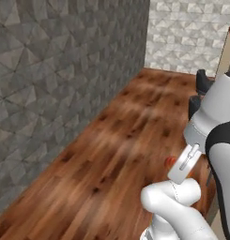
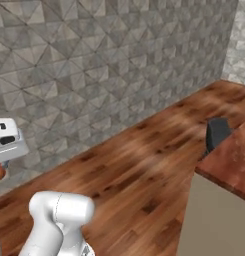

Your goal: Gather the squash and lemon wedge from the fridge and place them on a tray on the dining counter. Then gather the steak and chicken drumstick from the fridge and place them on the other tray.

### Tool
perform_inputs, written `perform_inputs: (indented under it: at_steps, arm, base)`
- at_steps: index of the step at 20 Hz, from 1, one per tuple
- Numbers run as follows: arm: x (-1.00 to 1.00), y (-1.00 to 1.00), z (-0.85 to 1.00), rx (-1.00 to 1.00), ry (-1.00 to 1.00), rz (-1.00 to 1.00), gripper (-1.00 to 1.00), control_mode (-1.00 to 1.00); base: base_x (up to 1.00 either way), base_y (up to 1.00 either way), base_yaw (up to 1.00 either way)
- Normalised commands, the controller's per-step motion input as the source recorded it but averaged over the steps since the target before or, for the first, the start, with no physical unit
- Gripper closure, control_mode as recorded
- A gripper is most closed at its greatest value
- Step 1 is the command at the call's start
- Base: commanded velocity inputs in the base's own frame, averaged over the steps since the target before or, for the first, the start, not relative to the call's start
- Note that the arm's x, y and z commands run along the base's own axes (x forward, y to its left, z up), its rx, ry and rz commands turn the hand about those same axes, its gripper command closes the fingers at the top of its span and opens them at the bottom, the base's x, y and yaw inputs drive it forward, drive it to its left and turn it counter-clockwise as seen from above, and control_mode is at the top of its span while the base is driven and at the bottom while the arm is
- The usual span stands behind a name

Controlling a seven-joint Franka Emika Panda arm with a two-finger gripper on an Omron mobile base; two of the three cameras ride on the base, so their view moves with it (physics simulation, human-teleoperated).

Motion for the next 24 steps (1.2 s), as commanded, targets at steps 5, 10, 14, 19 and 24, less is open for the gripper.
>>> perform_inputs:
  at_steps: [5, 10, 14, 19, 24]
  arm:
    - [0.00, 0.00, 0.00, 0.00, 0.00, 0.00, 1.00, 1.00]
    - [0.00, 0.00, 0.00, 0.00, 0.00, 0.00, 1.00, 1.00]
    - [0.00, 0.00, 0.00, 0.00, 0.00, 0.00, 1.00, 1.00]
    - [0.00, 0.00, 0.00, 0.00, 0.00, 0.00, 1.00, 1.00]
    - [0.00, 0.00, 0.00, 0.00, 0.00, 0.00, 1.00, 1.00]
  base:
    - [0.69, 0.48, -0.37]
    - [0.80, 0.40, -0.36]
    - [0.87, 0.29, -0.36]
    - [0.87, 0.23, -0.36]
    - [0.82, 0.20, -0.36]
